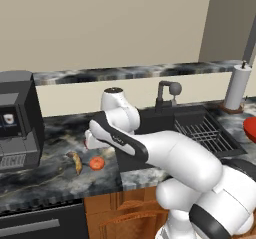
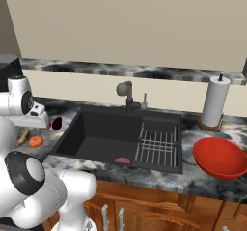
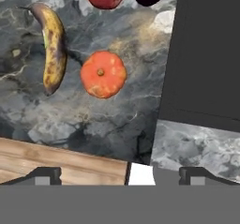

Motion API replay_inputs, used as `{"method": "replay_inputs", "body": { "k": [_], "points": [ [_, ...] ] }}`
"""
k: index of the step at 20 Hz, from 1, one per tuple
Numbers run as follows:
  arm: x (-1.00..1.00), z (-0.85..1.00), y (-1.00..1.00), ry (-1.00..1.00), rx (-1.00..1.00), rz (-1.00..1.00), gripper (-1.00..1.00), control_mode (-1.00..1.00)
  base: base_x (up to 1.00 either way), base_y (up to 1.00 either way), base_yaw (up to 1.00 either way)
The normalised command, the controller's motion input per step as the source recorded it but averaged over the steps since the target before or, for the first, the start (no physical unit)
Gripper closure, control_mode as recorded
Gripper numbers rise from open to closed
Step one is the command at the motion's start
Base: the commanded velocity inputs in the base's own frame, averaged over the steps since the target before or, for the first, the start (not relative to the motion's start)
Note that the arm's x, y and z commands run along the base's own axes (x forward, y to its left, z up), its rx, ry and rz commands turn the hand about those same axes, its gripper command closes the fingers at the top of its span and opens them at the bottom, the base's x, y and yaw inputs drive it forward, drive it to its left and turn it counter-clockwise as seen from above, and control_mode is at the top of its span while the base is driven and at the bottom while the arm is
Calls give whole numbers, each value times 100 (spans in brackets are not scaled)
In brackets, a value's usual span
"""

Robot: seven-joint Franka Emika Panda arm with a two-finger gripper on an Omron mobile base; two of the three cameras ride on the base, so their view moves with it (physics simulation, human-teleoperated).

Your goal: There is a mixed pile of frozen fruits and vegetables on the counter. Locate all the frozen vegetables and place the items in a bowl on the counter. Take all the frozen fruits and defrost them in a running sink.

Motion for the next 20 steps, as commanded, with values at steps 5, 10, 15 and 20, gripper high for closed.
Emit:
{"method": "replay_inputs", "body": {
  "k": [5,10,15,20],
  "points": [
    [15,-23,21,5,-4,0,-100,-100,0,0,0],
    [29,-7,5,1,-11,3,-100,-100,0,0,0],
    [19,-6,6,1,-5,0,-100,-100,0,0,0],
    [2,-24,18,7,0,-1,-100,-100,0,0,0]
  ]
}}
